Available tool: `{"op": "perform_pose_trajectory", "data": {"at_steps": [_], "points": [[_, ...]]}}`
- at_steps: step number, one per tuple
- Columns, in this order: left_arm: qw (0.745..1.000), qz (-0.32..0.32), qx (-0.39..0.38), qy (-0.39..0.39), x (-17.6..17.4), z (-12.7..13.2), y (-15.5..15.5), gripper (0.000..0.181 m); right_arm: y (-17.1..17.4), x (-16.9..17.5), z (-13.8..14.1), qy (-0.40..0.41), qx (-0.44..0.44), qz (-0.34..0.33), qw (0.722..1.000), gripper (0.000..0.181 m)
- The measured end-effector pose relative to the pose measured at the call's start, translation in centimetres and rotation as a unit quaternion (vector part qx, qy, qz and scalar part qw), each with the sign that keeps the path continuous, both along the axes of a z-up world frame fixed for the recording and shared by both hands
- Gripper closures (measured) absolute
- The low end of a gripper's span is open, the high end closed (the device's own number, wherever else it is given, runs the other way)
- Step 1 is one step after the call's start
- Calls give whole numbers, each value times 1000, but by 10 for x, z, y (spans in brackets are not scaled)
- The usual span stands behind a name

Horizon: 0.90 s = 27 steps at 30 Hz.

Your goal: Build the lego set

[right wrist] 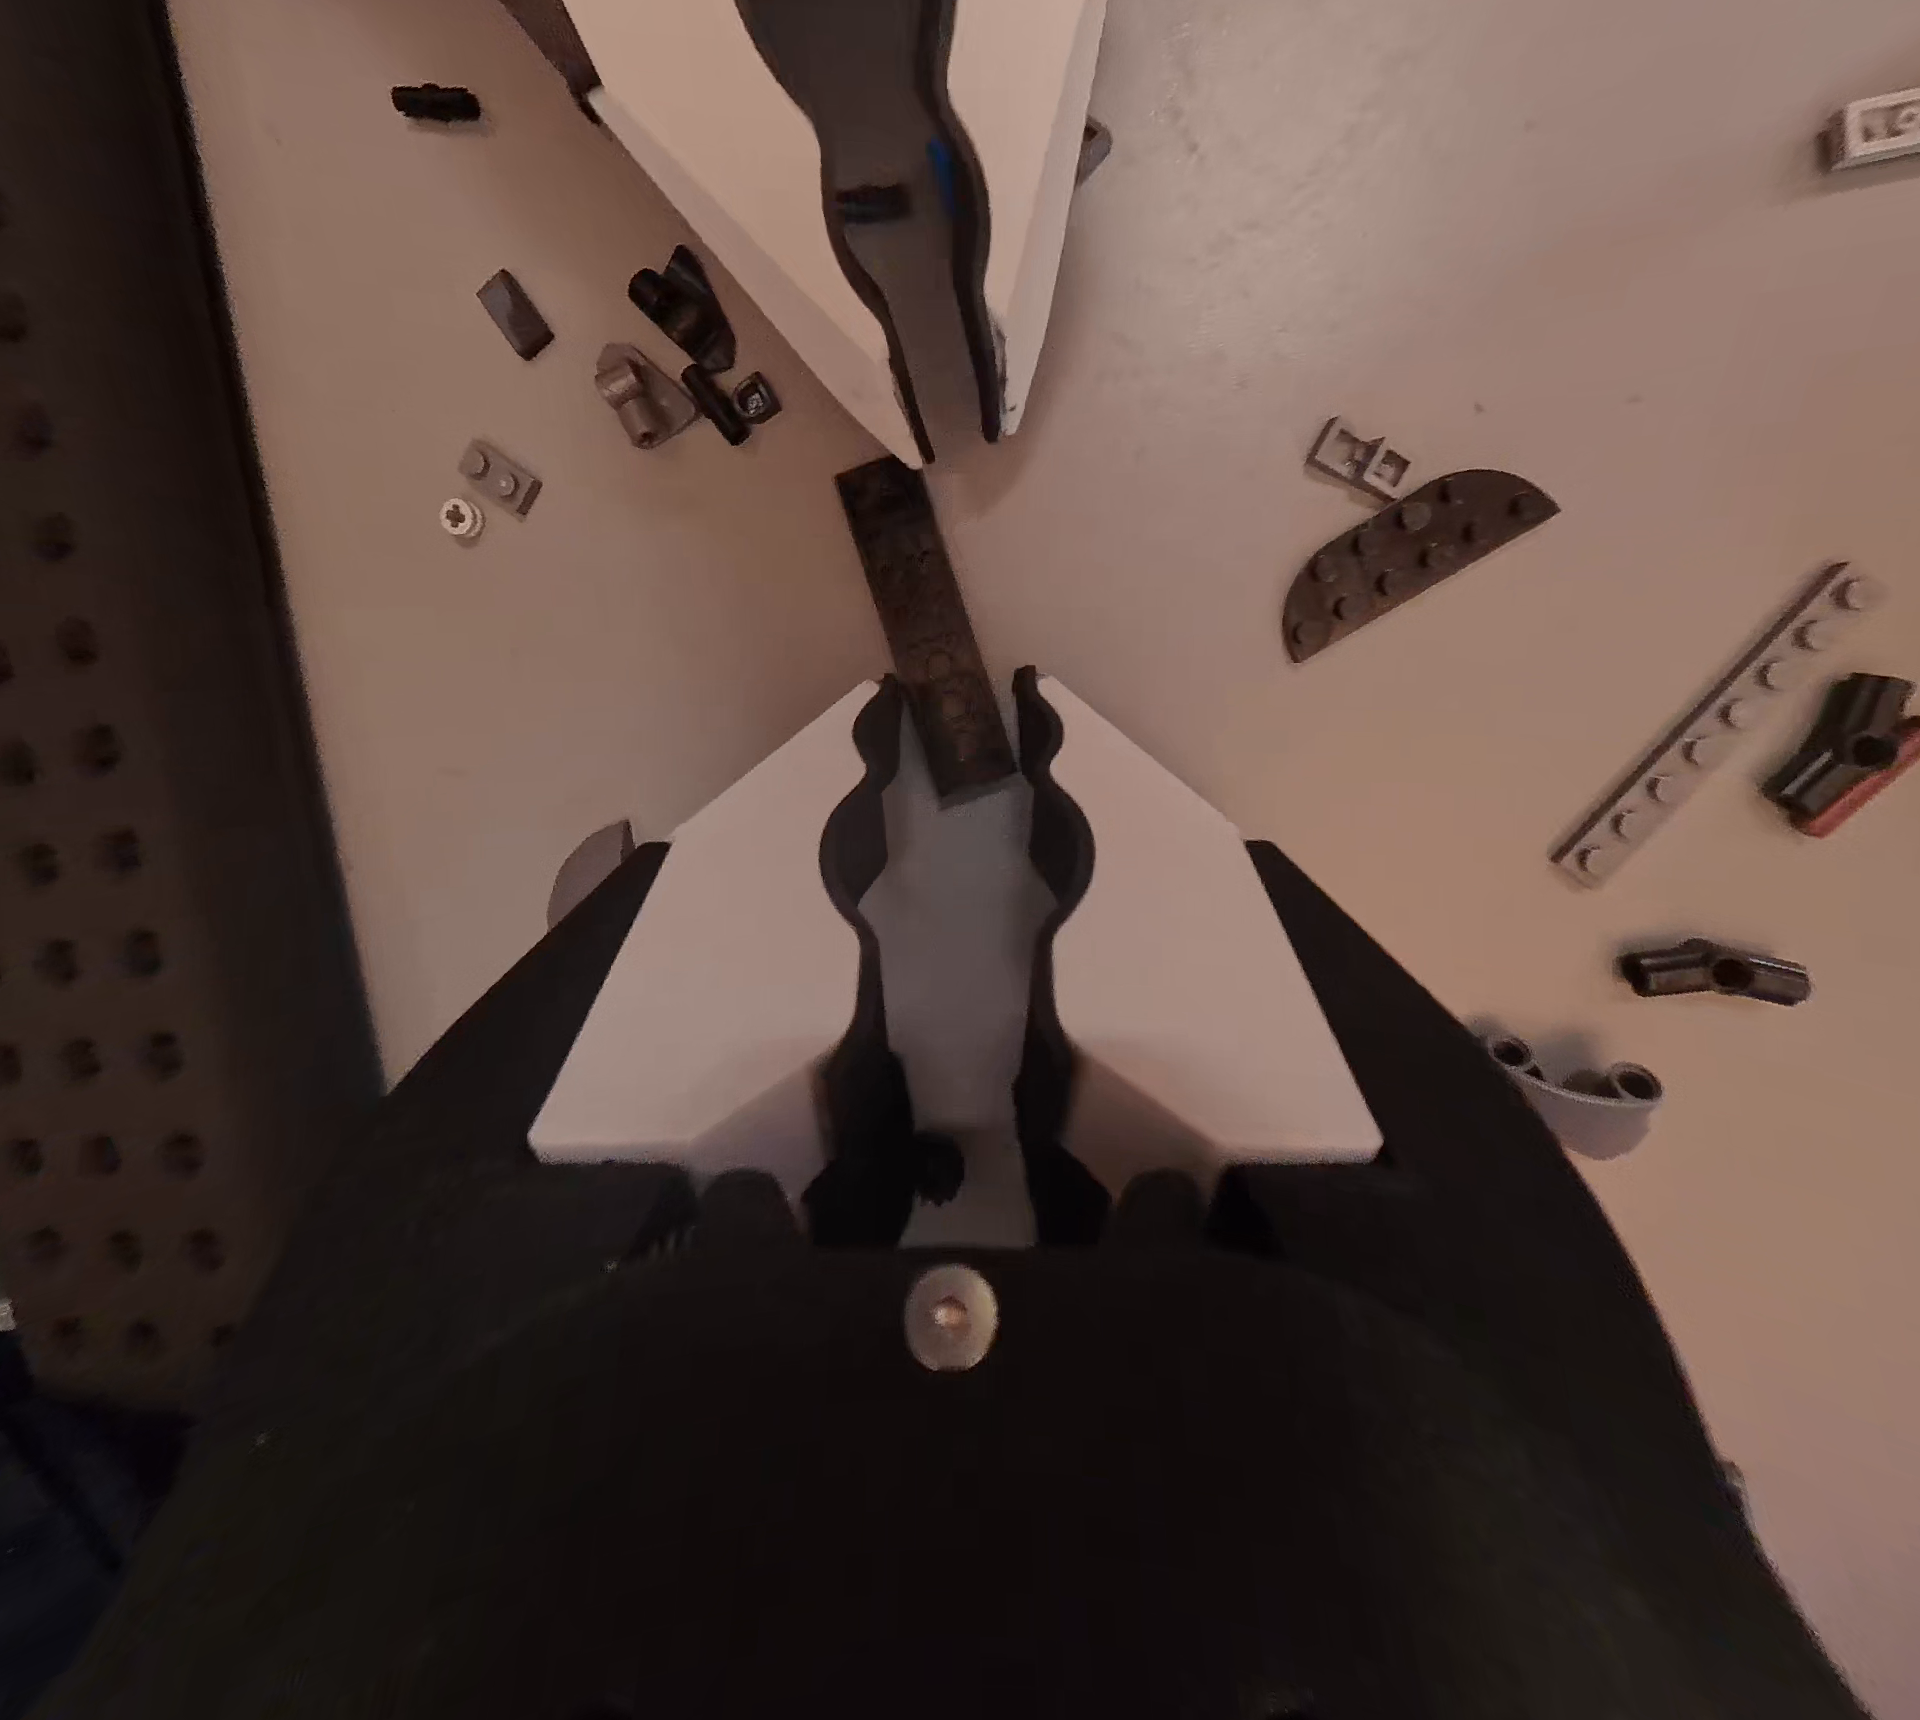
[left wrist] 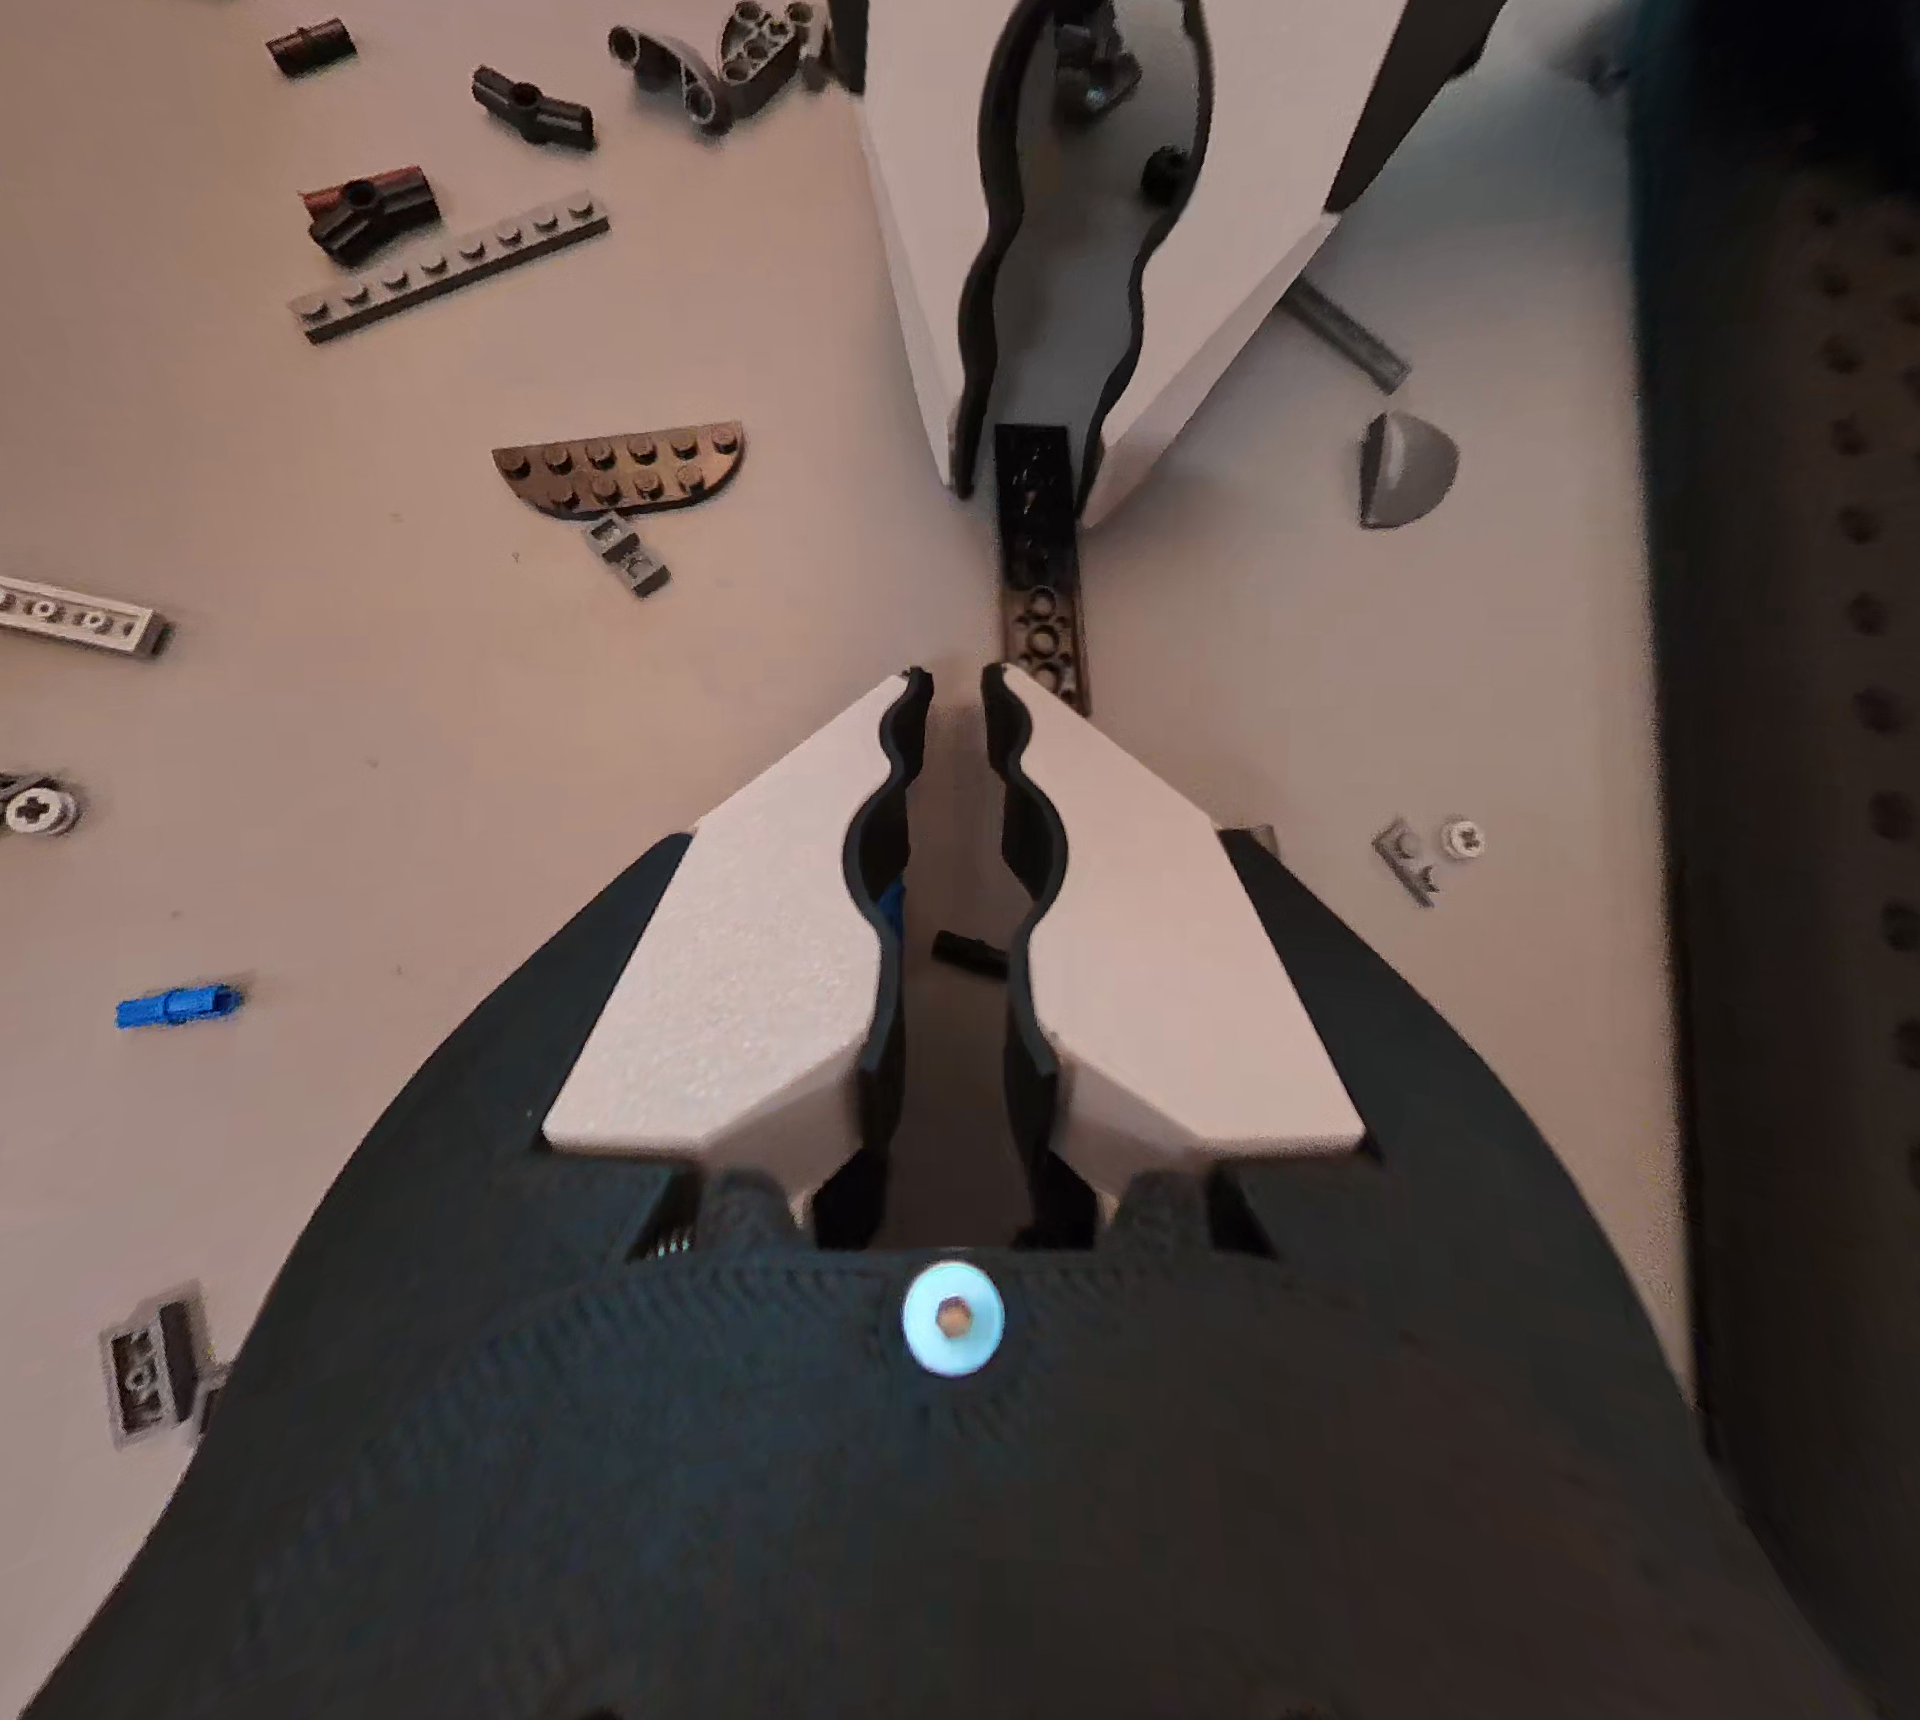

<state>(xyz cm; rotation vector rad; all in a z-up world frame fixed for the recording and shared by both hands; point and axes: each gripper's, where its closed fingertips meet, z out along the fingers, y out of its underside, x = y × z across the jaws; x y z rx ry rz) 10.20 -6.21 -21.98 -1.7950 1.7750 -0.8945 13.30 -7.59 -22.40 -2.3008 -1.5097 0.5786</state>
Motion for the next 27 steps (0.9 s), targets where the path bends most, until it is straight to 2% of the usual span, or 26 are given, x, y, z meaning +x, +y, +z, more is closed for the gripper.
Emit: {"op": "perform_pose_trajectory", "data": {"at_steps": [4,7,12,14,19,21,23,25,27], "points": [[1000,-4,-7,-17,2,7,-2,171,5,-2,14,23,31,0,999,159],[1000,-6,2,-11,-2,8,-1,170,1,-2,16,19,58,30,998,158],[1000,-23,6,10,-4,2,-7,168,-5,-2,-2,-29,62,63,996,156],[999,-28,10,17,-5,-2,-9,168,-5,-2,-3,-29,63,65,995,166],[998,-51,28,-11,0,8,-16,158,-7,-1,-2,-24,40,54,997,167],[996,-63,56,-13,1,9,-19,147,-8,-4,4,7,28,49,998,167],[992,-83,93,-16,2,10,-23,147,-8,-8,13,46,9,35,998,167],[987,-89,135,-19,4,12,-22,153,-8,-9,21,80,-10,26,996,167],[980,-83,180,-27,7,17,-17,167,-10,-10,26,105,-27,23,994,167]]}}
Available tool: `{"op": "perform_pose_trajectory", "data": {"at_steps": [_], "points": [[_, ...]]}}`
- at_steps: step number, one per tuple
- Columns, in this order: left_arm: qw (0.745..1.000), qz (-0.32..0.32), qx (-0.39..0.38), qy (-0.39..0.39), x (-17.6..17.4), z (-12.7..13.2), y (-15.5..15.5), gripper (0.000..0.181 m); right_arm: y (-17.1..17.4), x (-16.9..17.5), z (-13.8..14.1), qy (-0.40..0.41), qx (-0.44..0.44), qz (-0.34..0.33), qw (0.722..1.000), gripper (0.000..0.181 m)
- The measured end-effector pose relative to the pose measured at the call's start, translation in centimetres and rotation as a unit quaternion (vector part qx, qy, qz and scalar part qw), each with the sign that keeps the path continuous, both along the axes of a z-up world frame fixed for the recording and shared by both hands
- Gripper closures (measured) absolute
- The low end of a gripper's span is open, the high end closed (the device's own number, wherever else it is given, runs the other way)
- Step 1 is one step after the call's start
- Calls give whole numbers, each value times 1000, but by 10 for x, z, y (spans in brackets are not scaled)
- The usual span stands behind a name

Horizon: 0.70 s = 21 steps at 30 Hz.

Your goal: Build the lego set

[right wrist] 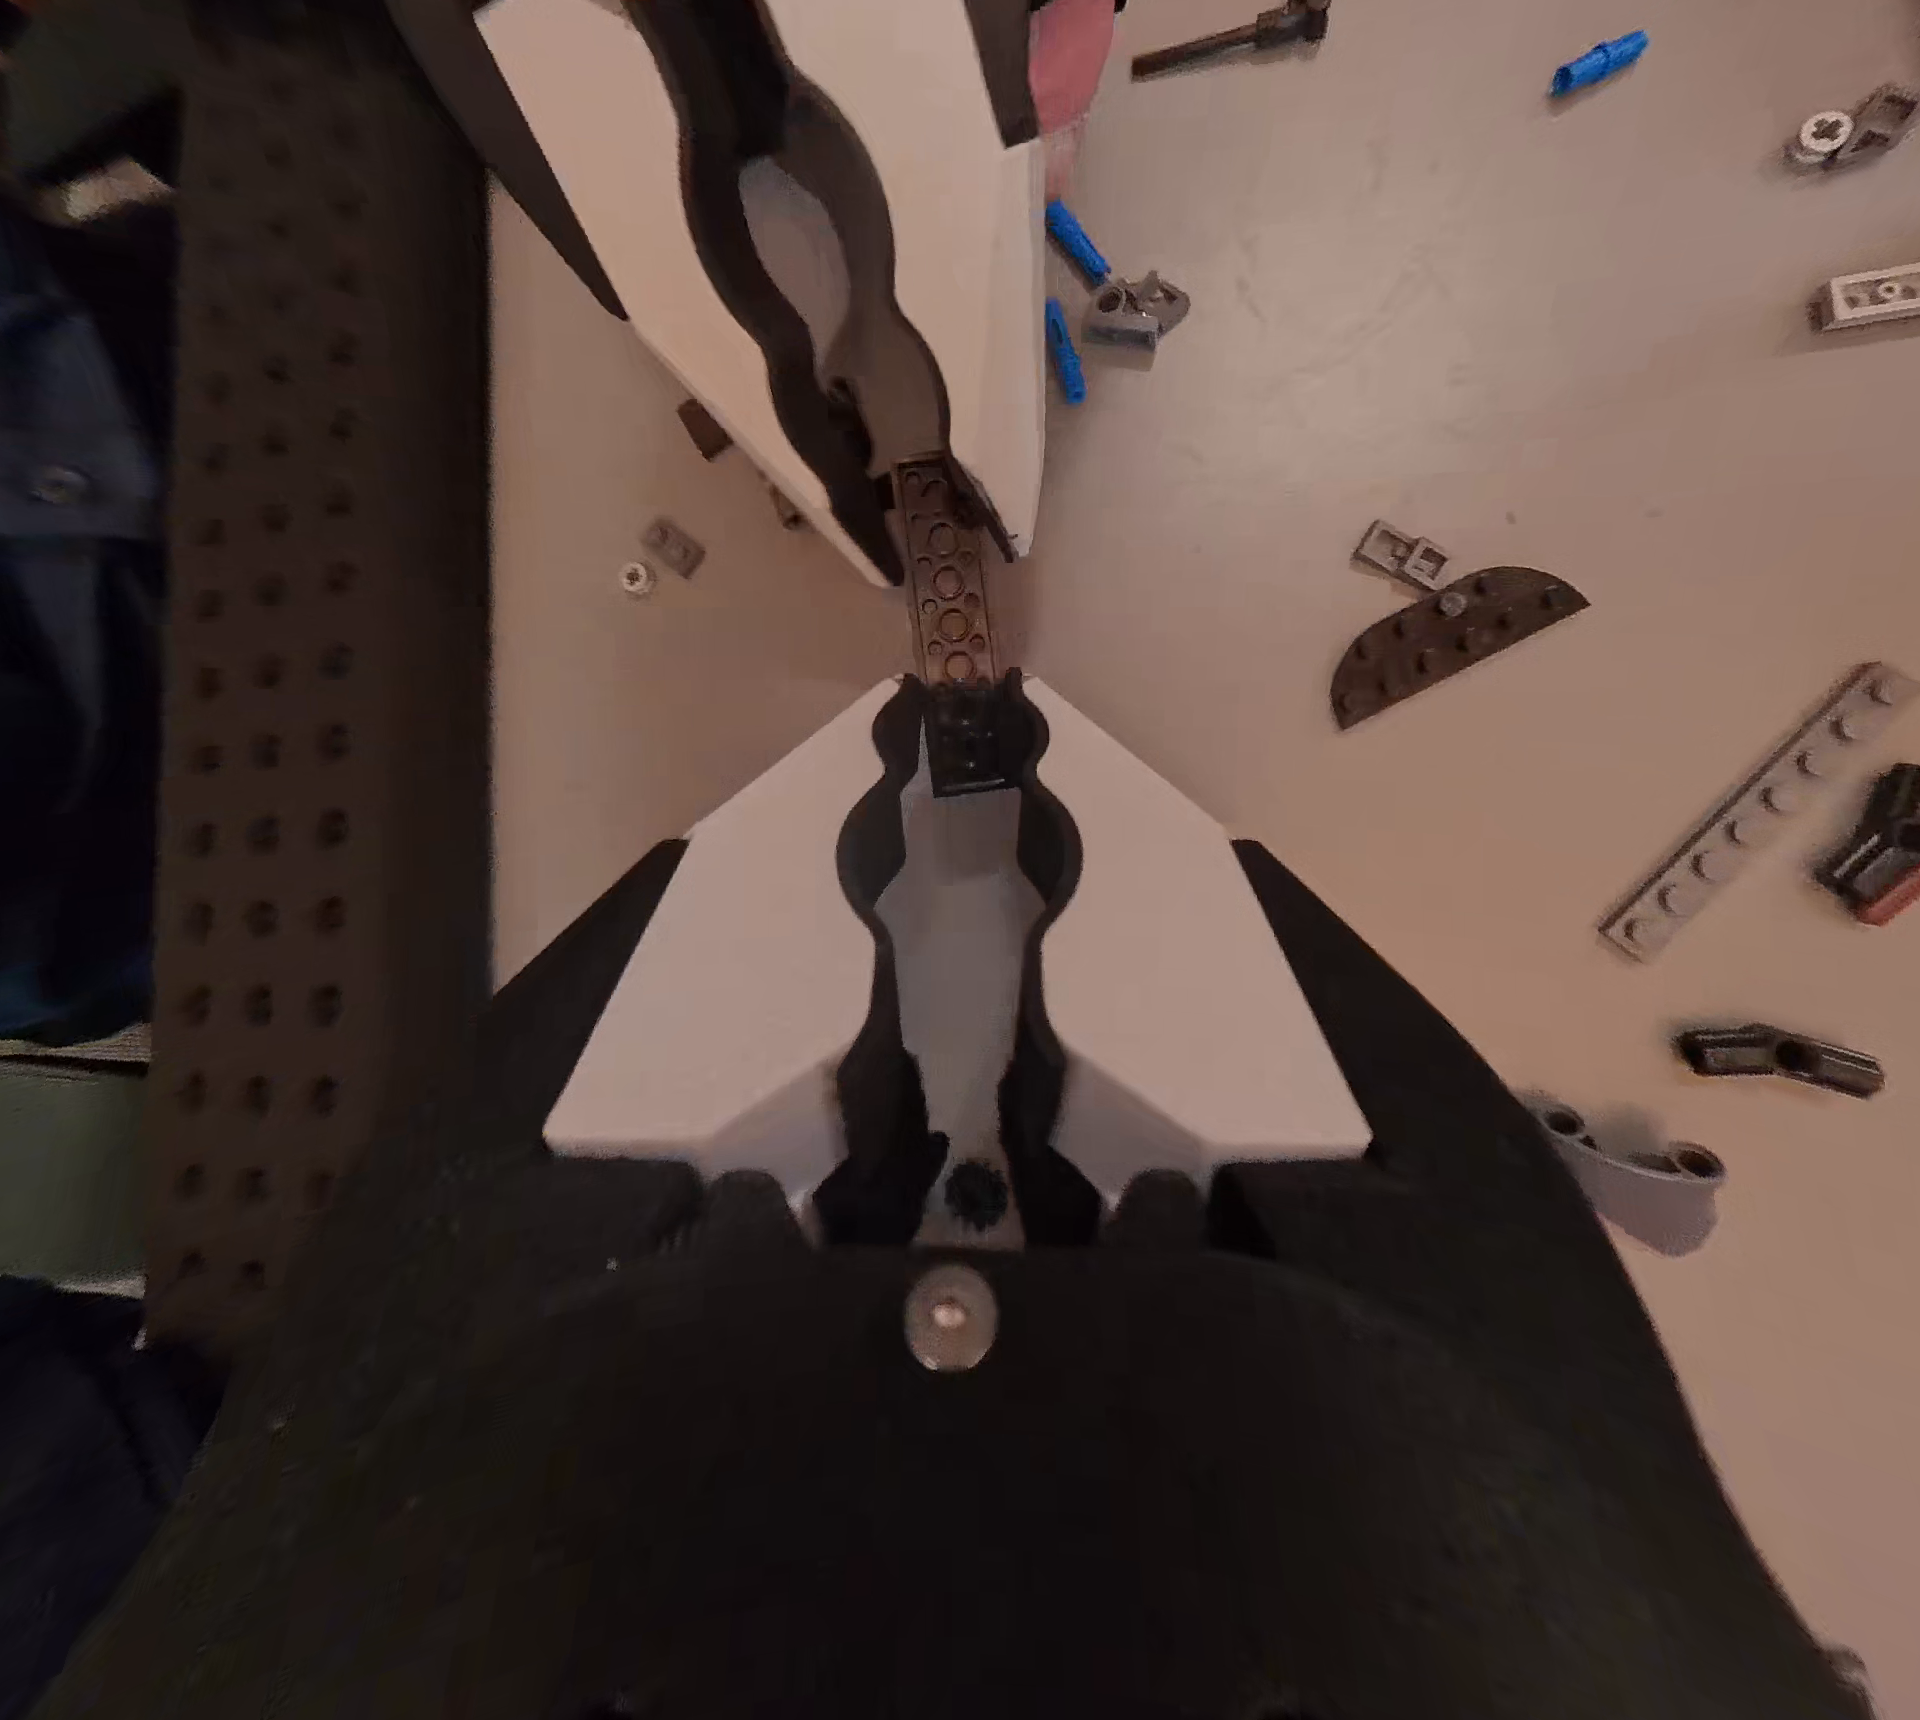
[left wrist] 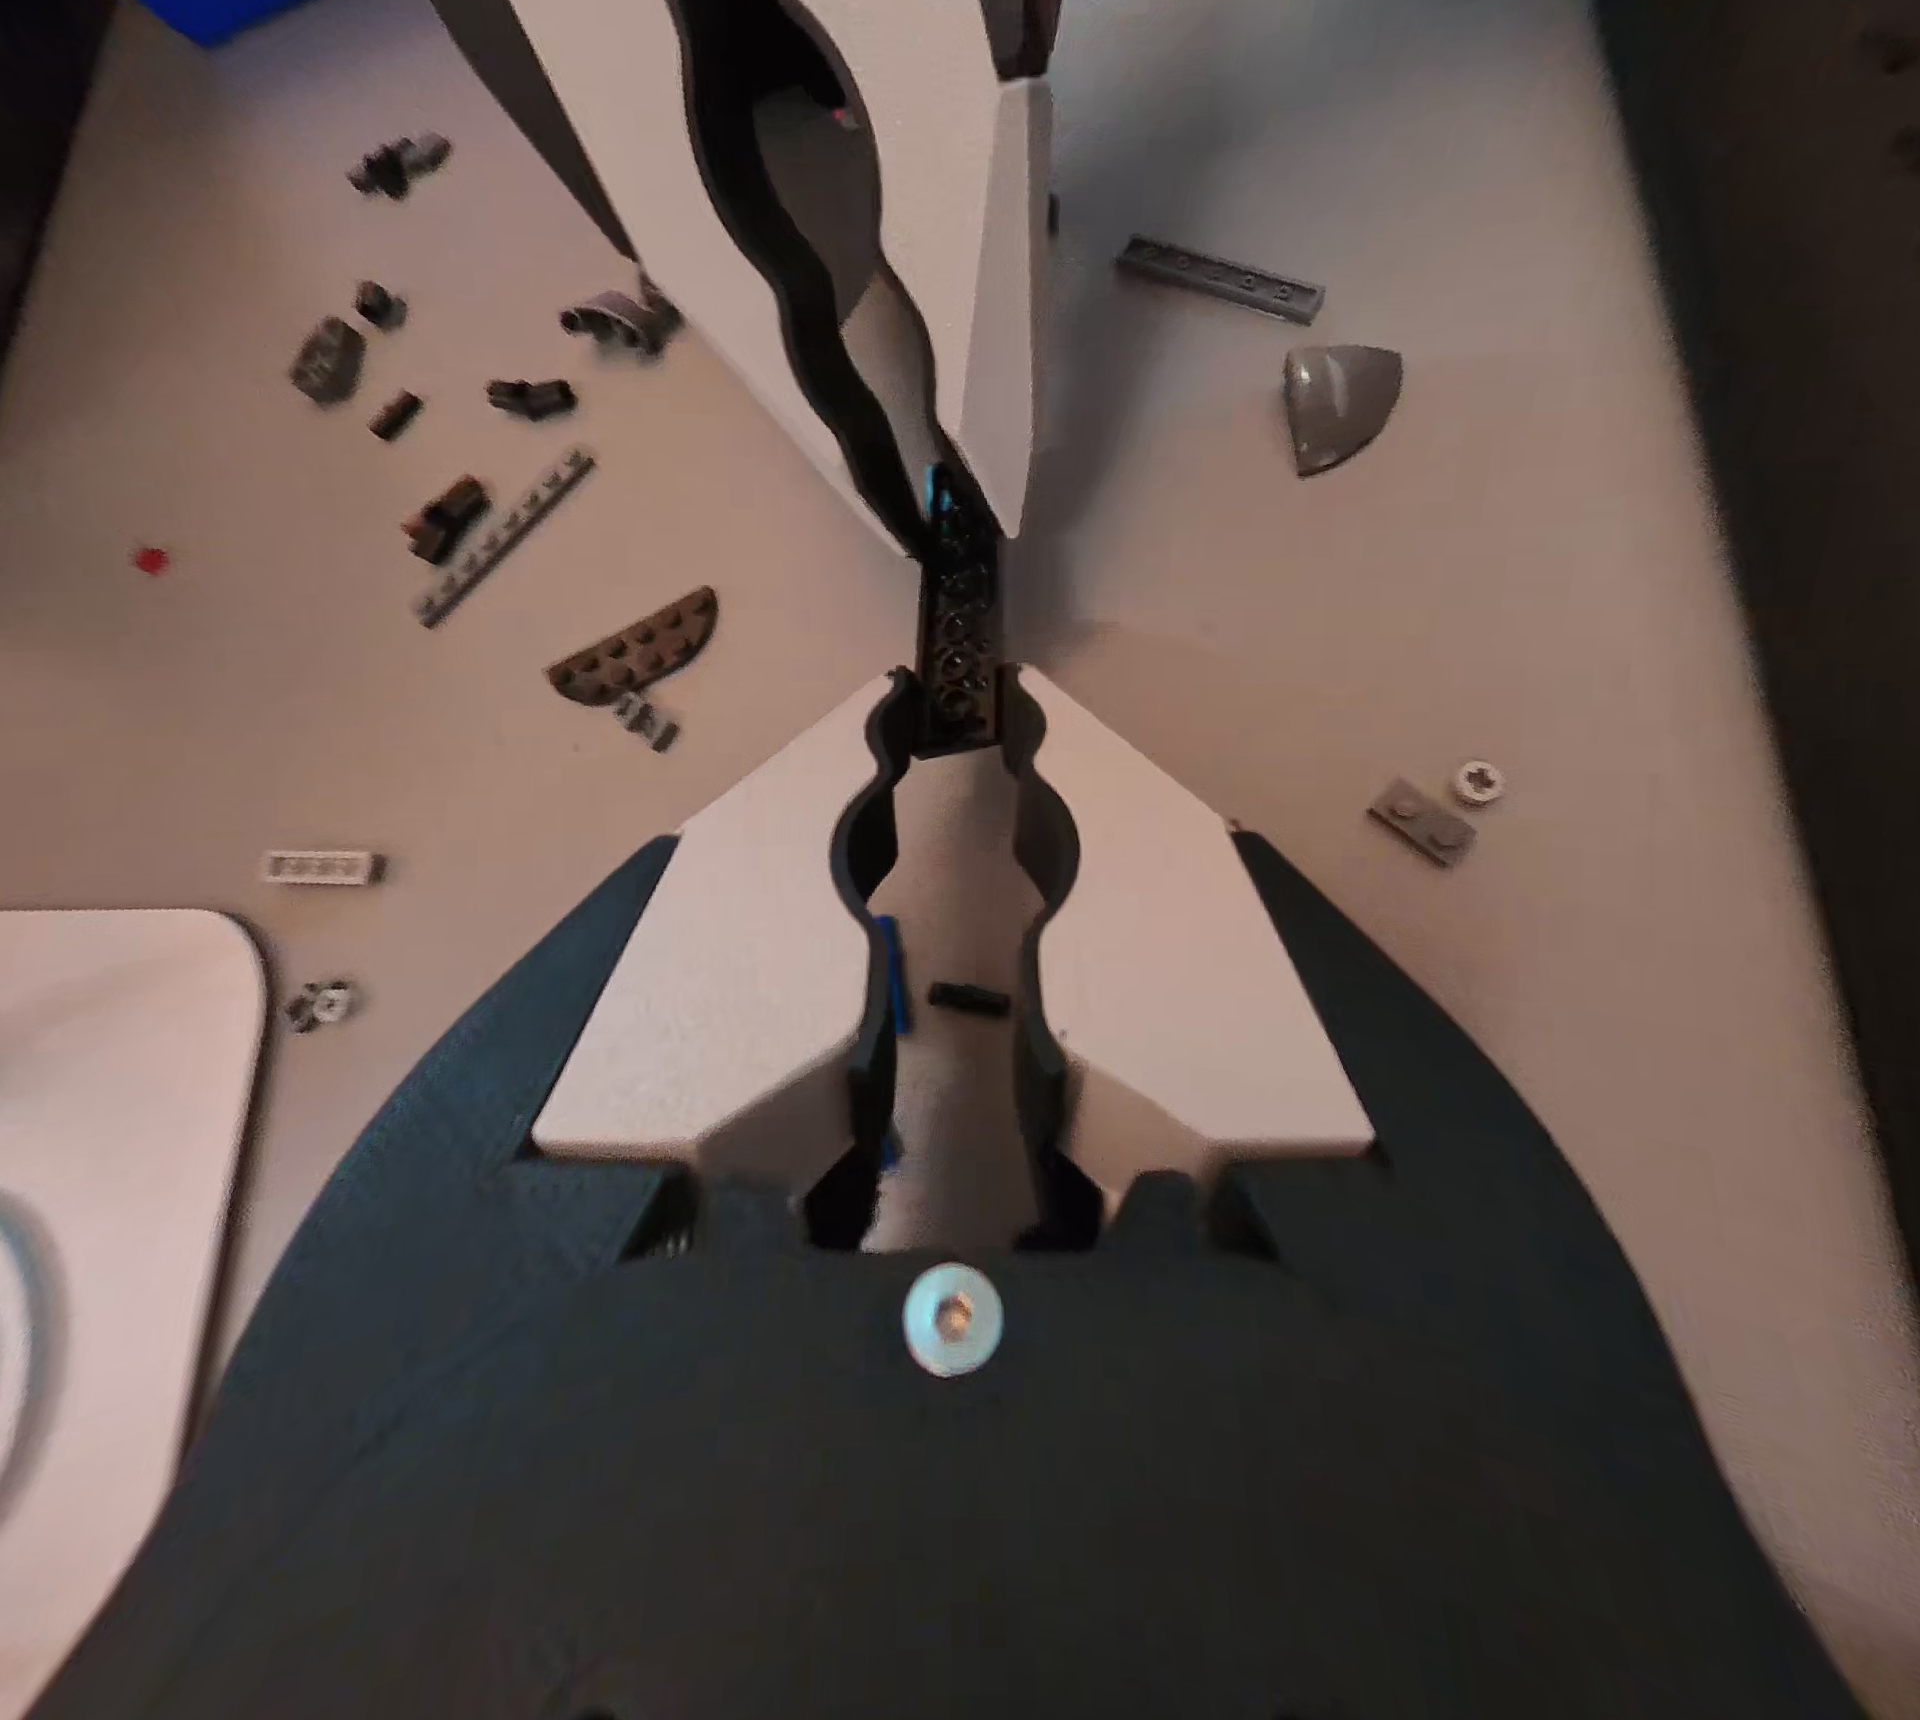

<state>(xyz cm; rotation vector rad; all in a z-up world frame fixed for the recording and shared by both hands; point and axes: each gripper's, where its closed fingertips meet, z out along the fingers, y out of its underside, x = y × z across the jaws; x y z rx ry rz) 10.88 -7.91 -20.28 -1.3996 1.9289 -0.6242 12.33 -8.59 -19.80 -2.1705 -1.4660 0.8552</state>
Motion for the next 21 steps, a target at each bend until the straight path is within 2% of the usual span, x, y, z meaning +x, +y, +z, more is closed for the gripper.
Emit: {"op": "perform_pose_trajectory", "data": {"at_steps": [2,5,9,14,17,19,21], "points": [[1000,-2,11,-8,1,4,1,168,1,1,2,13,-6,-4,1000,167],[999,17,-40,-14,0,6,4,168,9,1,8,14,31,-11,999,167],[982,48,-179,-29,-2,12,8,168,27,8,19,-42,183,-13,982,148],[938,71,-334,-56,-6,21,13,169,31,-1,25,-108,322,28,940,156],[915,57,-392,-72,-7,31,10,169,28,-6,17,-134,333,45,932,166],[908,54,-409,-70,-8,31,8,169,28,-8,16,-126,323,41,937,177],[907,52,-412,-74,-7,32,7,169,25,-9,16,-106,295,33,949,179]]}}
